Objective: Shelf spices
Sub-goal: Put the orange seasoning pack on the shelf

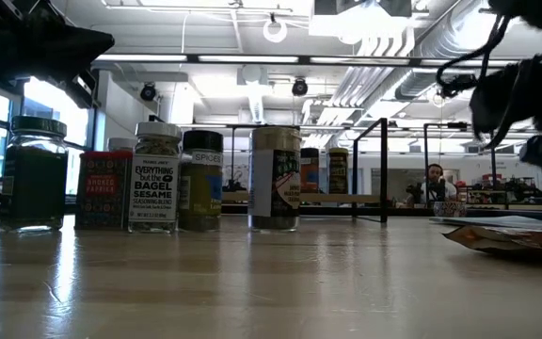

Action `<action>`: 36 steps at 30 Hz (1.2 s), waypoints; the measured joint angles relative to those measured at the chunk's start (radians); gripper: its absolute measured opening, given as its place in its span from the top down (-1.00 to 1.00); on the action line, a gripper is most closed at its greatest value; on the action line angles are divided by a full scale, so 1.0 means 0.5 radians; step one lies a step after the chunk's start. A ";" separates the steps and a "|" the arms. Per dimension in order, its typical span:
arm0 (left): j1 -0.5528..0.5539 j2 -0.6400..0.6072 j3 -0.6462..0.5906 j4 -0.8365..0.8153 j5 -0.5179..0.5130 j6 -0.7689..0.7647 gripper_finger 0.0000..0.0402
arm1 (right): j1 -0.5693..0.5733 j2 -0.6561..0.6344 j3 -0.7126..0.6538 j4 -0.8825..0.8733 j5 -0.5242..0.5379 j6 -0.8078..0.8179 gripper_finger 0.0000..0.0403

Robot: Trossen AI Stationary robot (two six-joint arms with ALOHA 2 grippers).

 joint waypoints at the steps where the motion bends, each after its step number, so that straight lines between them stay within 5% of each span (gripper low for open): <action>1: 0.000 0.000 0.000 -0.001 0.001 -0.001 0.98 | -0.023 0.000 -0.023 0.016 0.000 -0.041 -0.31; 14: 0.000 0.000 0.000 -0.001 0.002 -0.040 0.98 | 0.092 -0.003 -0.181 0.285 0.133 -0.873 -0.30; 30: 0.000 0.000 0.000 -0.001 -0.002 -0.040 0.98 | 0.229 0.281 -0.173 0.657 0.311 -0.602 0.26; 36: 0.000 0.000 0.000 -0.001 -0.005 -0.040 0.98 | 0.216 0.299 -0.180 0.771 0.346 -0.616 0.62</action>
